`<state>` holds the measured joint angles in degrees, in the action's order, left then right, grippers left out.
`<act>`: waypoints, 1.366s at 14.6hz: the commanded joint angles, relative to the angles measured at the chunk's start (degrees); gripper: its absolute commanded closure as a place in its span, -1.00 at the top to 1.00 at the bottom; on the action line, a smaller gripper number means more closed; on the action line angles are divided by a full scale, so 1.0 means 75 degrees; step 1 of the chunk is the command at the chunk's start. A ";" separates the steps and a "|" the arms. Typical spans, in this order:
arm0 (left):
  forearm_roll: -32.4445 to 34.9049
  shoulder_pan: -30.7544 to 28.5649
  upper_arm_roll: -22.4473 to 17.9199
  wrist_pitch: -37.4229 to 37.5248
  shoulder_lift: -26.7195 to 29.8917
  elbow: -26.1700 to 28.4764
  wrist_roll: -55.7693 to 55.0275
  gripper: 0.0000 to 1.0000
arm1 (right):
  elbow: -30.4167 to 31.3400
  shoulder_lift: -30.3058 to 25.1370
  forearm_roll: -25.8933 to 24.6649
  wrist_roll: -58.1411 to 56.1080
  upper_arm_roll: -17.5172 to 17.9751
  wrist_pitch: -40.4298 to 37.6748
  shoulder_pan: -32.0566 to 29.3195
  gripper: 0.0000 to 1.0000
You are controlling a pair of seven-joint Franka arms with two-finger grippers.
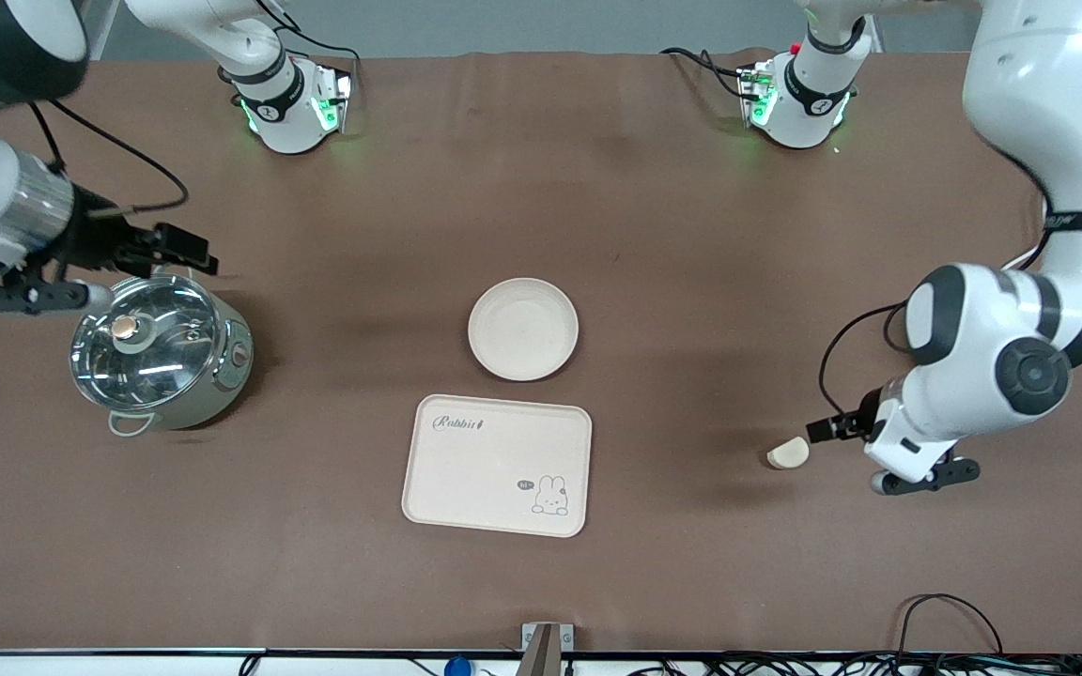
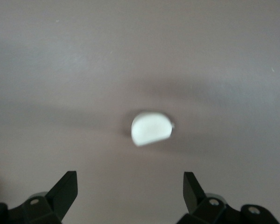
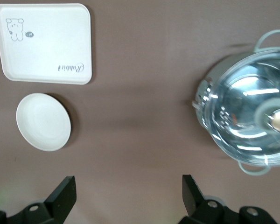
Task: Place bun in plate and plate on tray
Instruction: 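Grasp the bun with the left gripper while the right gripper approaches the plate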
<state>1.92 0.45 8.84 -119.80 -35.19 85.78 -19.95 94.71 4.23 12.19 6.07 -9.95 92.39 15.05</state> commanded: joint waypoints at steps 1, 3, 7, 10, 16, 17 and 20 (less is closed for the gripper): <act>-0.0045 0.0034 0.0016 -0.0676 -0.0463 -0.0223 -0.0642 1.00 | 0.0040 0.0337 0.0435 0.0116 -0.0033 0.0371 0.0195 1.00; -0.0021 0.0046 0.0005 -0.0912 -0.0721 -0.0246 -0.1019 1.00 | 0.0040 0.0735 0.0774 0.0128 -0.0033 0.0535 0.0313 1.00; -0.0021 0.0245 -0.0030 -0.1369 -0.1213 -0.0258 -0.1148 1.00 | 0.0869 0.0913 0.1034 0.0128 -0.0033 0.1727 0.0874 1.00; -0.0009 0.0245 -0.0042 -0.1685 -0.1518 -0.0258 -0.1184 1.00 | 0.1305 0.1263 0.1034 0.0151 -0.0033 0.2865 0.1424 1.00; 0.0213 0.0234 -0.0031 -0.1722 -0.1542 -0.0223 -0.1184 0.70 | 0.1469 0.2423 0.2099 0.0644 -0.0033 0.4073 0.2141 1.00; 0.0213 0.0245 -0.0031 -0.1710 -0.1554 -0.0165 -0.1184 0.52 | 0.1597 0.2529 0.2333 0.0644 -0.0021 0.4319 0.2234 1.00; 0.0213 0.0257 -0.0031 -0.1710 -0.1612 -0.0105 -0.1196 0.18 | 0.2066 0.2589 0.2593 0.0644 -0.0033 0.5058 0.2702 1.00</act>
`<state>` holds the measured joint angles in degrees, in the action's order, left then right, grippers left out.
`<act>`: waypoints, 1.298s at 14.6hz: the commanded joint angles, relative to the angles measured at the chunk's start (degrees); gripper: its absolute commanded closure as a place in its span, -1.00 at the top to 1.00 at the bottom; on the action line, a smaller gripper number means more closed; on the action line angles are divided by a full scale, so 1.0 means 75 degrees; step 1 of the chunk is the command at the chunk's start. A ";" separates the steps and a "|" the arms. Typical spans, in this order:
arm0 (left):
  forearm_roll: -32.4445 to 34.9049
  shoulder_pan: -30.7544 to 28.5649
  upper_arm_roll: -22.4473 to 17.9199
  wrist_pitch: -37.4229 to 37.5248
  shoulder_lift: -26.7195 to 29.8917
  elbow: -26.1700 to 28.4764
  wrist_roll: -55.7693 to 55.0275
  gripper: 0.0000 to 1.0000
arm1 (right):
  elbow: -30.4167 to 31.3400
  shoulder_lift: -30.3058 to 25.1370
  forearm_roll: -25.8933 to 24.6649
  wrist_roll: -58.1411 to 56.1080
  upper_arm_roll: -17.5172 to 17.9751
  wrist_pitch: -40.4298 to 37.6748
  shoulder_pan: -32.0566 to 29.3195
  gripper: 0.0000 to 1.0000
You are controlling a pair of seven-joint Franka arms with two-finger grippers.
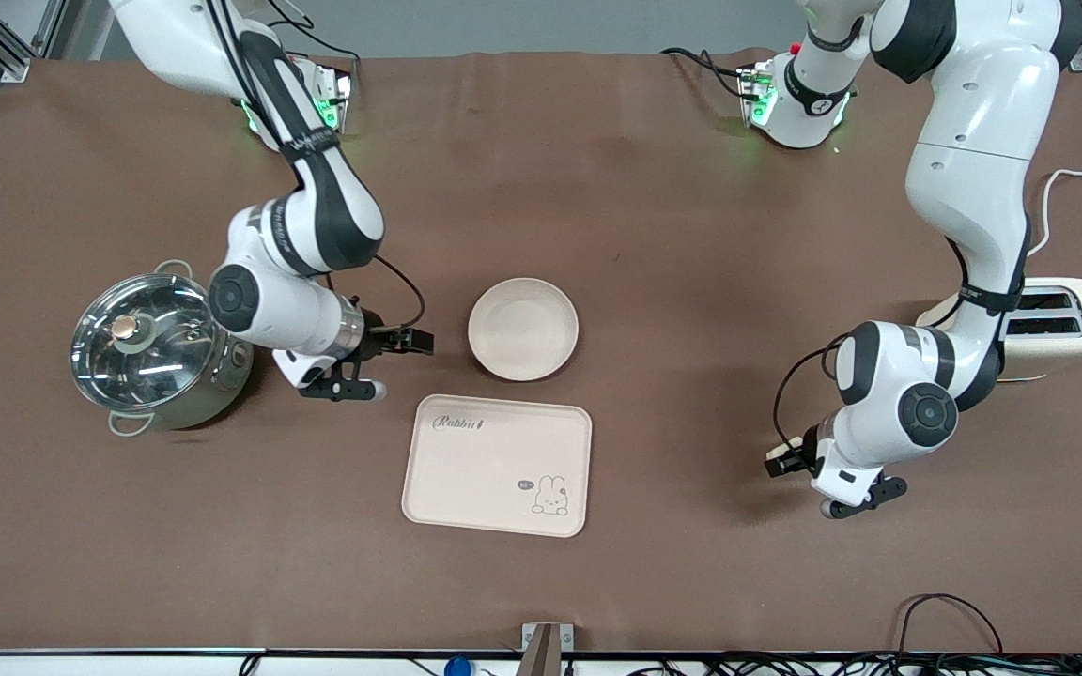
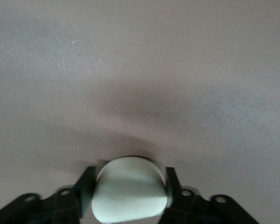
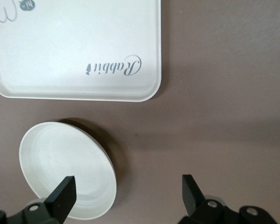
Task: Place bun in plate and plate on tray
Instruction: 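Place the bun in the plate while the right gripper grips the plate rim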
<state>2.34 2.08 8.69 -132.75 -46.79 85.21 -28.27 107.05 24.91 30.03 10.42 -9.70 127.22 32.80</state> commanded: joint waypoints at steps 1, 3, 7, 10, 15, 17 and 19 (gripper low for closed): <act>0.0156 0.0040 -0.0011 0.0016 -0.0066 -0.0029 -0.0086 0.13 | 0.0538 -0.0168 0.0215 0.0064 -0.0066 0.0474 0.0430 1.00; 0.0156 0.0040 -0.0022 0.0062 -0.0054 -0.0029 -0.0063 -0.07 | 0.0667 -0.0110 0.0215 0.0064 -0.0066 0.0486 0.0676 1.00; 0.0156 0.0319 0.0071 0.0973 0.0390 0.0077 -0.0120 -0.31 | 0.0855 0.0007 0.0215 0.0064 -0.0066 0.0754 0.1075 1.00; 0.0145 0.0707 0.0269 0.2052 0.0789 0.0042 -0.0460 -0.40 | 0.1708 -0.0004 0.0308 0.0145 -0.0054 0.2402 0.1578 1.00; 0.0156 0.0847 0.1815 0.2289 0.0931 -0.0017 -0.2377 -0.40 | 0.1875 0.0019 0.0625 0.0368 -0.0054 0.3053 0.1943 0.95; 0.0086 0.1419 0.2005 0.2150 0.0837 -0.0087 -0.3491 -0.40 | 0.1863 0.0031 0.0626 0.0439 -0.0054 0.3041 0.1966 0.80; -0.0019 0.2006 0.2005 0.1974 0.0720 -0.0251 -0.4487 -0.40 | 0.1816 0.0159 0.0626 0.0439 -0.0054 0.3053 0.1966 0.79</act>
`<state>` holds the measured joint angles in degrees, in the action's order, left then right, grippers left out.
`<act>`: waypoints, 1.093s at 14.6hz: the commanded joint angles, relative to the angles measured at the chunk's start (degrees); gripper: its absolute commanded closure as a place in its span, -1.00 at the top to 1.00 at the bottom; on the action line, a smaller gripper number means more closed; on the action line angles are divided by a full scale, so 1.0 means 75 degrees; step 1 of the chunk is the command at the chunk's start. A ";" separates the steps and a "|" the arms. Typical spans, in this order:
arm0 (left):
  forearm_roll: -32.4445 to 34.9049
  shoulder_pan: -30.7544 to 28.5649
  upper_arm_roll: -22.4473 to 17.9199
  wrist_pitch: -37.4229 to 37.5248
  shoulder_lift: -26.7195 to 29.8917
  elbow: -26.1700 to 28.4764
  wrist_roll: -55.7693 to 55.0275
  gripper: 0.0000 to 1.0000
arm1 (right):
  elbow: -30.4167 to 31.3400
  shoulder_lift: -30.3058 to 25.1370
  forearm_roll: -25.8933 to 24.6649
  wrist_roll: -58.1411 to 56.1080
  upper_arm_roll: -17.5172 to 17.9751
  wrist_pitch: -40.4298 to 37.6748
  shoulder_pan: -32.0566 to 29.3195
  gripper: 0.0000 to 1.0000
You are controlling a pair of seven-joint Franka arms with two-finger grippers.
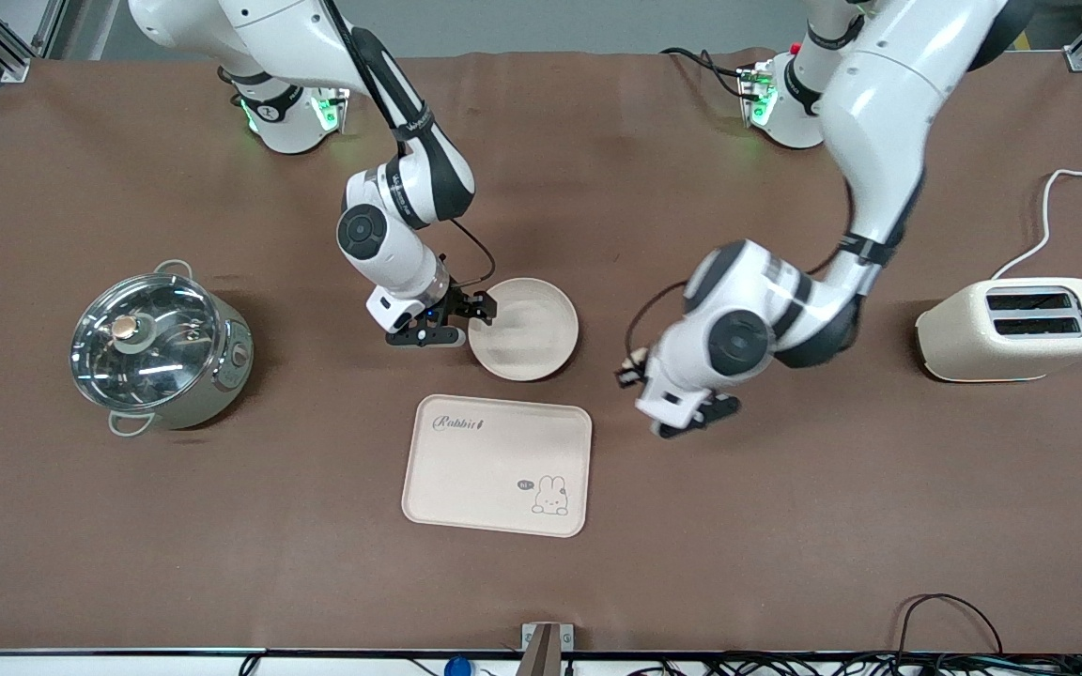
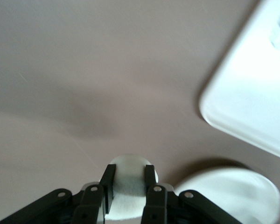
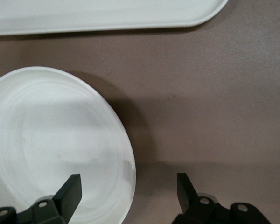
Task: Place bun in plate and plate on tray
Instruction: 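Place the bun in the plate while the right gripper grips the plate rim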
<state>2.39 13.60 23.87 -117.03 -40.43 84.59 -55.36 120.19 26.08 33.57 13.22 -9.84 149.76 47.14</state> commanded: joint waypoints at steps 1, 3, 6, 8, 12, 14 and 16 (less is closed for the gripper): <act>-0.0061 0.0680 -0.0007 -0.0285 -0.0140 -0.0170 -0.1298 -0.40 | 0.0053 0.0015 0.0153 0.0077 -0.0036 0.0048 0.0055 0.76; -0.0306 0.1044 -0.0019 -0.0649 -0.0244 -0.0158 -0.2025 -0.40 | 0.0053 0.0050 0.0153 0.0078 -0.0036 0.0060 0.0055 0.66; -0.0506 0.1525 -0.0019 -0.1433 -0.0584 -0.0158 -0.2718 -0.25 | -0.0098 0.0201 0.0444 0.0066 -0.0036 0.0072 0.0089 0.47; -0.0495 0.1596 -0.0019 -0.1646 -0.0725 -0.0158 -0.2861 -0.10 | -0.0298 0.0459 0.0598 0.0066 -0.0036 0.0153 0.0160 0.22; -0.0425 0.1690 -0.0042 -0.2068 -0.0960 -0.0158 -0.2849 1.00 | -0.0299 0.0484 0.0598 0.0066 -0.0036 0.0294 0.0207 -0.24; -0.0413 0.1656 -0.0054 -0.2057 -0.0820 -0.0170 -0.2849 1.00 | -0.0299 0.0484 0.0598 0.0066 -0.0036 0.0318 0.0207 -0.62; -0.0378 0.1562 -0.0078 -0.1975 -0.0517 -0.0240 -0.2849 1.00 | -0.0299 0.0484 0.0598 0.0066 -0.0036 0.0364 0.0207 -0.89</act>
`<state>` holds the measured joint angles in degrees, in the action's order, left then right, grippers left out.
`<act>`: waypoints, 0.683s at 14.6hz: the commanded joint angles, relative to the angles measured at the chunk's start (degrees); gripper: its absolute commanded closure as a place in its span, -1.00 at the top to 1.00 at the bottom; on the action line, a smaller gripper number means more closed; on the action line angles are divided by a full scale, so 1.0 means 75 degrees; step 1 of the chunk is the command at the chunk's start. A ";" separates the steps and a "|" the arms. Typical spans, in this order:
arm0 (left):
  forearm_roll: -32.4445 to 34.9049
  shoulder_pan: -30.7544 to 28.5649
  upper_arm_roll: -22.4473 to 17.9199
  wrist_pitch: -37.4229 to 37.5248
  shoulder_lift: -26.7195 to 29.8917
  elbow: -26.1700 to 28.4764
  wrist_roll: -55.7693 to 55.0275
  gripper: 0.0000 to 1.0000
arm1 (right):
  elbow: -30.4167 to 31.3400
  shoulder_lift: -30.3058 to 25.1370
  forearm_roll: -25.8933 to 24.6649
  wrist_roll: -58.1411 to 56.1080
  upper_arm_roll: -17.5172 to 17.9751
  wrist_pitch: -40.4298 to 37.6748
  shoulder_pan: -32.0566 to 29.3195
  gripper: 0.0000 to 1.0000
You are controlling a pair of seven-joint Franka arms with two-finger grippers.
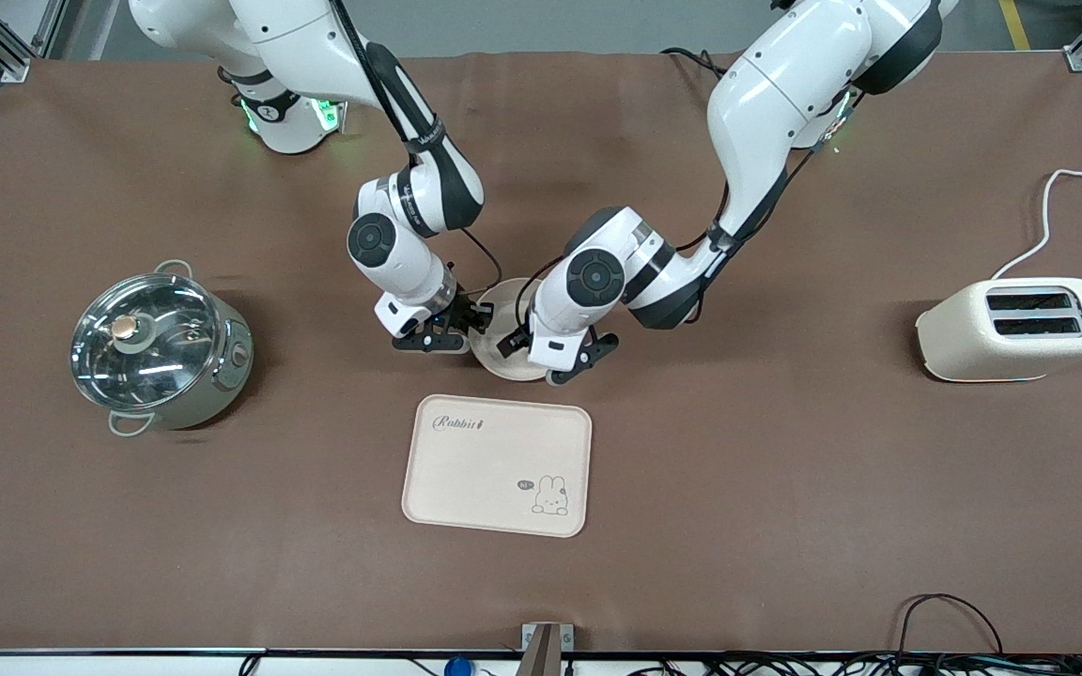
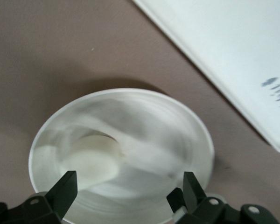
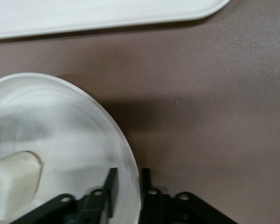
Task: Place bun in plate and plate on tray
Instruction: 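Open the left gripper and lift it away from the plate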
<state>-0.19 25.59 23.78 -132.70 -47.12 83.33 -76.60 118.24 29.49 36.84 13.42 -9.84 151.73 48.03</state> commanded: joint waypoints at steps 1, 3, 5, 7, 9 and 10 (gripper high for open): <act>-0.0010 -0.0072 -0.0088 0.0162 0.0538 -0.0200 -0.0006 1.00 | -0.0039 0.0029 0.0163 0.0039 -0.0035 0.0102 0.0088 -0.94; 0.0083 -0.0305 -0.0368 0.0872 0.1134 -0.0294 0.0064 1.00 | -0.0051 0.0029 0.0163 0.0039 -0.0035 0.0183 0.0123 -0.99; 0.0515 -0.0633 -0.0417 0.1892 0.1371 -0.0680 0.0472 1.00 | -0.0051 0.0017 0.0232 0.0063 -0.0035 0.0406 0.0135 -0.99; 0.0937 -0.0996 -0.0417 0.2562 0.1792 -0.0740 0.1069 1.00 | -0.0144 -0.0018 0.0641 0.0016 -0.0035 0.0348 0.0111 -0.99; 0.1161 -0.1499 -0.0417 0.2973 0.2295 -0.0740 0.1806 1.00 | -0.0354 -0.0006 0.0713 -0.0042 -0.0035 0.0406 0.0100 -0.99; 0.1162 -0.1746 -0.0417 0.3300 0.2541 -0.0740 0.2228 1.00 | -0.0541 0.0005 0.0713 -0.0043 -0.0047 0.0418 0.0076 -0.99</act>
<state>7.21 15.08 20.69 -111.76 -32.07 76.88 -64.50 116.60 29.41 40.40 13.40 -9.80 154.54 48.26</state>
